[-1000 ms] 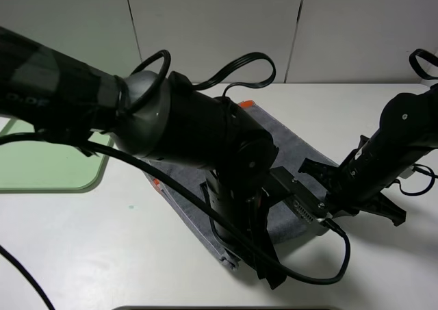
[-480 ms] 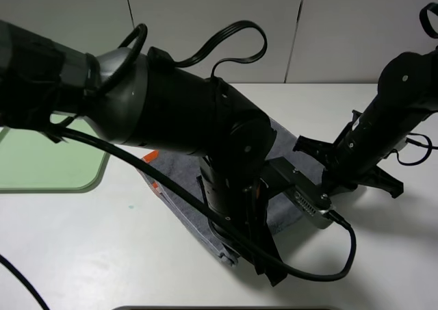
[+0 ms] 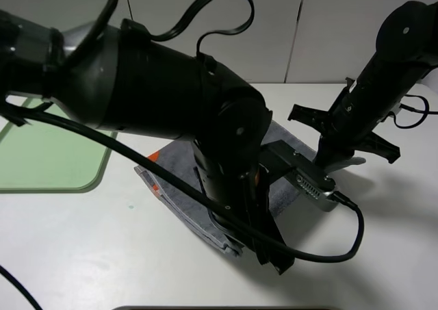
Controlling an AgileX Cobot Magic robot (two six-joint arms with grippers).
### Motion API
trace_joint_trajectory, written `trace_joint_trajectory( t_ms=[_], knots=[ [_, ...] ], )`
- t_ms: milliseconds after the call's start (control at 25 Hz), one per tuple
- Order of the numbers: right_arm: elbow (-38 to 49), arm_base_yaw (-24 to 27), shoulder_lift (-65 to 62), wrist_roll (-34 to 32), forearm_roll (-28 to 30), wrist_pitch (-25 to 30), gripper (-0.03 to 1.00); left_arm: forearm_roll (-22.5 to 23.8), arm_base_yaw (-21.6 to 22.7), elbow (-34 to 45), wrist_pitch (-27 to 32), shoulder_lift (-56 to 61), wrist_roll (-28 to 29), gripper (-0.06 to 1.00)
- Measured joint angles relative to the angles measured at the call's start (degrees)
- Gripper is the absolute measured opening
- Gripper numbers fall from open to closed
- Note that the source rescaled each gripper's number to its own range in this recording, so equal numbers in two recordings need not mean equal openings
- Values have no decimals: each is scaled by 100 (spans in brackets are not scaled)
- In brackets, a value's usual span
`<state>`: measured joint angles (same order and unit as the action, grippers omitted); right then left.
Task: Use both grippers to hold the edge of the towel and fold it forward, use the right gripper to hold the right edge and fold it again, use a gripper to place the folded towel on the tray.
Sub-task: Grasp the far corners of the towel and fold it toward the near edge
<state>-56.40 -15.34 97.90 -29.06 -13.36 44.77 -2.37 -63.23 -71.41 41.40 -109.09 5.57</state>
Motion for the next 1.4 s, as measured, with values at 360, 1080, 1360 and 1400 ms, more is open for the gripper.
trace_joint_trajectory(
  t_ms=[360,1080,1360,1400],
  knots=[
    [-302,-43,0,74,2,205,0,270,12,-6,63,81,448,0],
    [-375,-598,6,-31,59,-247,0,762,12,-6,568,81,853,0],
    [-1076,-602,55,-112,118,112,0,803,271,-10,549,99,877,0],
    [-1166,-602,75,-143,159,176,0,801,330,-17,549,99,877,0]
  ],
)
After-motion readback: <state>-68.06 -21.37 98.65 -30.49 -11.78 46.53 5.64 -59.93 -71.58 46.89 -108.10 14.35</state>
